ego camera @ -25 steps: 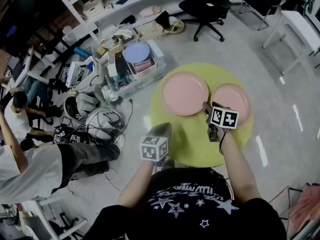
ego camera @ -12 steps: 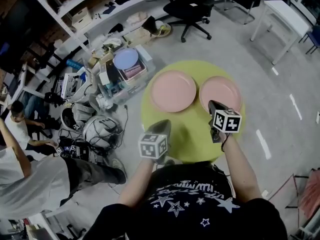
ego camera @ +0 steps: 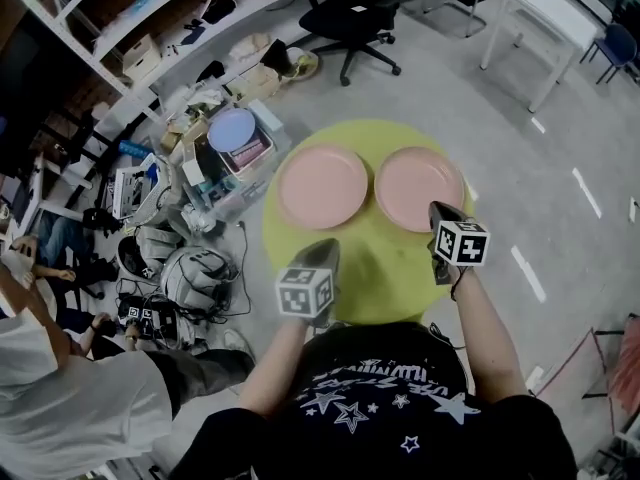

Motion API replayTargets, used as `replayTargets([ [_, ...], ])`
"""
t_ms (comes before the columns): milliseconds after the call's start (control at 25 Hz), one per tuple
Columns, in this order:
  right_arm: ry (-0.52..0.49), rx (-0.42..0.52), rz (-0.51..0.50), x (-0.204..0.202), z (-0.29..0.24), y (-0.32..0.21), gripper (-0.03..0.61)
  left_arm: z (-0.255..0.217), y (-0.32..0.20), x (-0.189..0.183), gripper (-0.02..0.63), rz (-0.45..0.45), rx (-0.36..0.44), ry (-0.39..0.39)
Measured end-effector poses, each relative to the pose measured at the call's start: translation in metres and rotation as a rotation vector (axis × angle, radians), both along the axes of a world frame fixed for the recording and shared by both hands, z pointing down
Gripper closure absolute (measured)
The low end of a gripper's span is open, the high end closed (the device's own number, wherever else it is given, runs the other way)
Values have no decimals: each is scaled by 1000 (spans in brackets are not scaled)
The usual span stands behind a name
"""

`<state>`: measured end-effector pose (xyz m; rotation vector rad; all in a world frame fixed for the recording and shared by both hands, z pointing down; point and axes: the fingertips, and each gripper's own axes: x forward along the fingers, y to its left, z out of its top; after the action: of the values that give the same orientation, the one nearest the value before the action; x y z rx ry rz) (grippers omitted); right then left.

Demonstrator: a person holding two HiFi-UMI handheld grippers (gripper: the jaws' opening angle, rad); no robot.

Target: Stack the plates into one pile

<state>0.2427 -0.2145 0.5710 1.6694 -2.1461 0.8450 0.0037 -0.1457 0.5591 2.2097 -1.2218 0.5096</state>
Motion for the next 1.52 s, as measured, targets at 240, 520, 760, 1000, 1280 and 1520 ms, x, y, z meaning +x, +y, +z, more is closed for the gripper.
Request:
replayTargets([
  [240,45,-16,99,47,14,0,561,8,-9,25,594,24,-1,3],
  [520,59,-72,168,86,28,-3,547,9,-22,43,594,40,4,-2],
  [760,-2,-181,201,96,60,-2,454,12,-24,48,594,54,-8,-14],
  [1000,-44,-236,231,98,79,-4,454,13,-24,48,594,45,-27,-12],
  [1280,-31,-259,231,94,91,-12,455,21,-26,42,594,25,-42,-15],
  [1520,-26,-297,229,91,102,-16,460,26,-27,37,594,11,-53,-15],
])
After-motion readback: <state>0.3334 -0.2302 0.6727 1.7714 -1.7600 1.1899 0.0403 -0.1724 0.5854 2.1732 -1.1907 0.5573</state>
